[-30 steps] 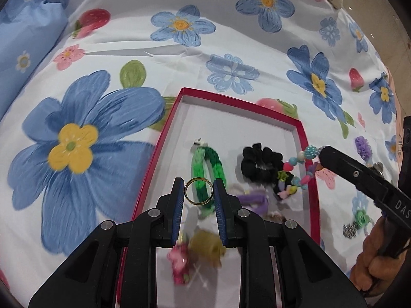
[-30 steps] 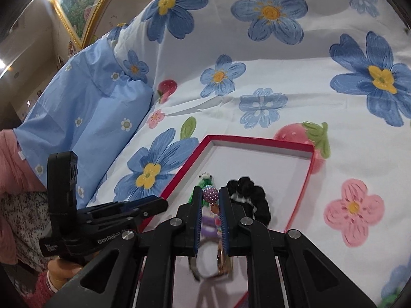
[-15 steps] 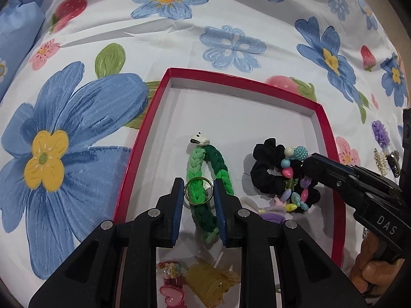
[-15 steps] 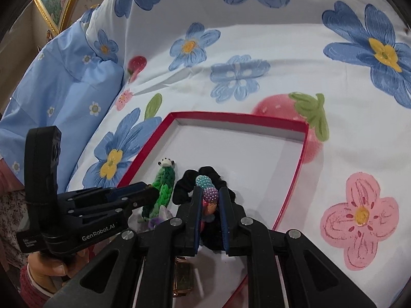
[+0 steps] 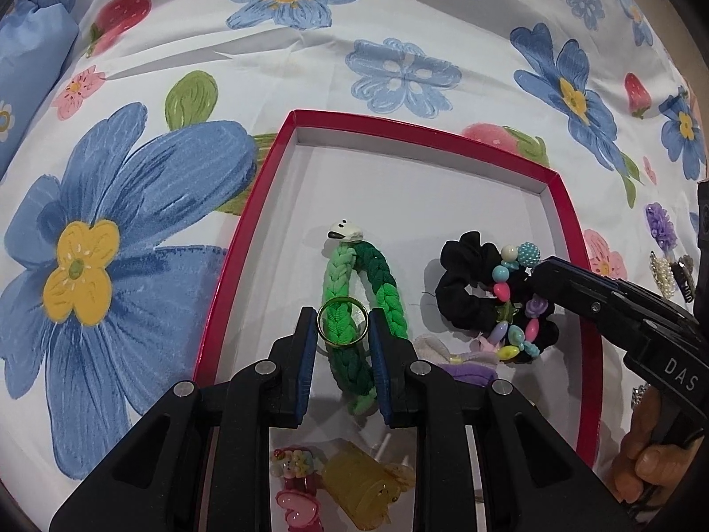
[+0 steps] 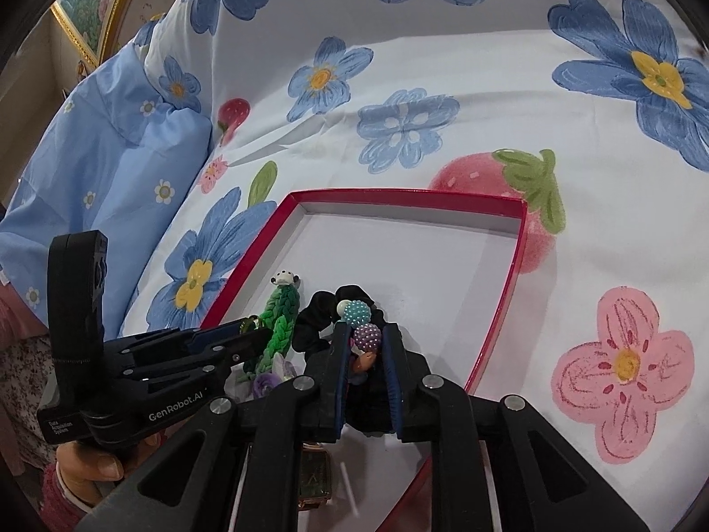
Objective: Organize jewelry
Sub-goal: 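Open the left tool to drop the ring while the right tool releases the bracelet onto the scrunchie, then move both tools back over the remaining jewelry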
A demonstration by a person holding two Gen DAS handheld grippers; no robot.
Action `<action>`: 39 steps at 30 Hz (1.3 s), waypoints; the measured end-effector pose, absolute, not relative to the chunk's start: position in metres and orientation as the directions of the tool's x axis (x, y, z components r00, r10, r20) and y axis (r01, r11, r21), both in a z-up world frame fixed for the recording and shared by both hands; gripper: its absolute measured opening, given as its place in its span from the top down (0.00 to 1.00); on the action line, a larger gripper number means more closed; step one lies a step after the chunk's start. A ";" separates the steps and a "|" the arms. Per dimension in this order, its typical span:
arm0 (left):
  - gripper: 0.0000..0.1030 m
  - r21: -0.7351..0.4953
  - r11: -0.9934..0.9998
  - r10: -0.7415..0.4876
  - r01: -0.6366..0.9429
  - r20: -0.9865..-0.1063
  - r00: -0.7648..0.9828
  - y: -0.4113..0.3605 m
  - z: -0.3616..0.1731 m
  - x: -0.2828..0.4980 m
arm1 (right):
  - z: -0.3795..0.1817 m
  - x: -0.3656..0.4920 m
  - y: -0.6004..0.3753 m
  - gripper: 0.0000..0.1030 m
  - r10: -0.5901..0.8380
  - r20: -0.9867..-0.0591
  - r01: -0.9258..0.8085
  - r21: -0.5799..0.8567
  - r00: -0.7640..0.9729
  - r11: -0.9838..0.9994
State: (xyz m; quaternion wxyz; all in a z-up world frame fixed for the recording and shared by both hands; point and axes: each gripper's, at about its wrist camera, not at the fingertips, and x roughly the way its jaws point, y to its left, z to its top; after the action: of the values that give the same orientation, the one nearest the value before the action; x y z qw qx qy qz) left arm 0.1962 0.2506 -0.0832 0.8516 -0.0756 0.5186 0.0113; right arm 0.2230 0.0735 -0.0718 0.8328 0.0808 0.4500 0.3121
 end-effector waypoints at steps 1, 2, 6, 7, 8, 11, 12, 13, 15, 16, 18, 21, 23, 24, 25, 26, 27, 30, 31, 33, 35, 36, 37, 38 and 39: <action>0.79 -0.117 0.988 -0.059 -0.099 -0.884 0.463 0.251 -0.083 0.196 | -0.071 0.223 0.073 0.82 0.593 -0.698 -0.446 0.416 0.401 0.792; 0.79 -0.119 0.988 -0.059 -0.100 -0.883 0.465 0.251 -0.082 0.195 | -0.070 0.223 0.073 0.82 0.594 -0.697 -0.445 0.418 0.401 0.792; 0.73 -0.123 0.986 -0.058 -0.111 -0.884 0.463 0.254 -0.082 0.194 | -0.067 0.221 0.070 0.76 0.596 -0.693 -0.441 0.422 0.405 0.792; 0.73 -0.125 0.986 -0.060 -0.112 -0.883 0.465 0.254 -0.081 0.194 | -0.067 0.221 0.069 0.70 0.597 -0.691 -0.439 0.424 0.408 0.792; 0.73 -0.126 0.986 -0.059 -0.113 -0.883 0.466 0.255 -0.081 0.193 | -0.065 0.220 0.067 0.69 0.597 -0.688 -0.438 0.425 0.413 0.792; 0.72 -0.124 0.985 -0.057 -0.116 -0.884 0.464 0.255 -0.080 0.193 | -0.061 0.217 0.063 0.69 0.599 -0.681 -0.437 0.426 0.422 0.792; 0.72 -0.123 0.985 -0.056 -0.118 -0.885 0.463 0.255 -0.081 0.192 | -0.060 0.216 0.063 0.69 0.600 -0.679 -0.438 0.427 0.422 0.791; 0.71 -0.125 0.985 -0.056 -0.120 -0.885 0.463 0.255 -0.081 0.191 | -0.058 0.214 0.062 0.69 0.603 -0.677 -0.440 0.429 0.423 0.789; 0.70 -0.123 0.985 -0.054 -0.122 -0.886 0.461 0.255 -0.081 0.191 | -0.055 0.211 0.060 0.69 0.602 -0.674 -0.441 0.426 0.428 0.790; 0.68 -0.122 0.985 -0.052 -0.125 -0.886 0.461 0.256 -0.081 0.190 | -0.054 0.210 0.059 0.69 0.603 -0.671 -0.442 0.426 0.430 0.789; 0.67 -0.126 0.983 -0.052 -0.131 -0.886 0.460 0.256 -0.081 0.189 | -0.051 0.208 0.056 0.69 0.604 -0.668 -0.440 0.428 0.434 0.789; 0.66 -0.125 0.983 -0.050 -0.135 -0.887 0.459 0.257 -0.080 0.187 | -0.049 0.205 0.052 0.69 0.602 -0.667 -0.436 0.427 0.440 0.792; 0.66 -0.125 0.983 -0.048 -0.135 -0.884 0.464 0.257 -0.078 0.186 | -0.047 0.203 0.049 0.69 0.601 -0.666 -0.433 0.428 0.443 0.793; 0.65 -0.123 0.983 -0.046 -0.137 -0.884 0.466 0.256 -0.077 0.186 | -0.046 0.201 0.047 0.69 0.601 -0.664 -0.433 0.428 0.445 0.793; 0.61 -0.122 0.983 -0.043 -0.139 -0.883 0.468 0.257 -0.076 0.185 | -0.045 0.200 0.046 0.69 0.600 -0.663 -0.432 0.428 0.447 0.794; 0.59 -0.121 0.982 -0.040 -0.144 -0.881 0.471 0.257 -0.074 0.184 | -0.043 0.197 0.043 0.69 0.602 -0.660 -0.431 0.430 0.450 0.793; 0.57 -0.120 0.982 -0.035 -0.149 -0.878 0.478 0.257 -0.071 0.182 | -0.042 0.195 0.040 0.69 0.603 -0.657 -0.430 0.432 0.452 0.793; 0.52 -0.128 0.980 -0.036 -0.151 -0.865 0.501 0.256 -0.060 0.174 | -0.035 0.188 0.029 0.69 0.607 -0.647 -0.428 0.437 0.462 0.791; 0.51 -0.126 0.980 -0.031 -0.155 -0.862 0.506 0.255 -0.057 0.171 | -0.032 0.184 0.023 0.68 0.605 -0.643 -0.425 0.436 0.470 0.793; 0.50 -0.137 0.979 -0.038 -0.151 -0.850 0.526 0.251 -0.048 0.161 | -0.026 0.176 0.013 0.63 0.605 -0.635 -0.423 0.436 0.481 0.794; 0.50 -0.151 0.978 -0.047 -0.147 -0.837 0.545 0.246 -0.038 0.151 | -0.022 0.167 -0.002 0.62 0.596 -0.630 -0.411 0.433 0.498 0.802; 0.50 -0.160 0.977 -0.056 -0.140 -0.829 0.556 0.242 -0.033 0.145 | -0.019 0.162 -0.012 0.62 0.591 -0.625 -0.402 0.434 0.510 0.806; 0.49 -0.167 0.977 -0.064 -0.133 -0.823 0.564 0.238 -0.029 0.140 | -0.017 0.155 -0.022 0.62 0.586 -0.621 -0.395 0.434 0.520 0.810; 0.48 -0.176 0.976 -0.074 -0.125 -0.816 0.573 0.233 -0.025 0.134 | -0.015 0.151 -0.029 0.62 0.580 -0.620 -0.388 0.432 0.528 0.814; 0.46 -0.182 0.976 -0.081 -0.117 -0.811 0.580 0.227 -0.022 0.128 | -0.015 0.144 -0.040 0.61 0.566 -0.623 -0.373 0.426 0.539 0.824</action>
State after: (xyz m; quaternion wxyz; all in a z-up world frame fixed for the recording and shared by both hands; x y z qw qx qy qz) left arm 0.1280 0.2272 -0.0218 0.8821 -0.1084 0.4583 0.0102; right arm 0.1443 -0.0403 -0.0146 0.8688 0.1218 0.3965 0.2703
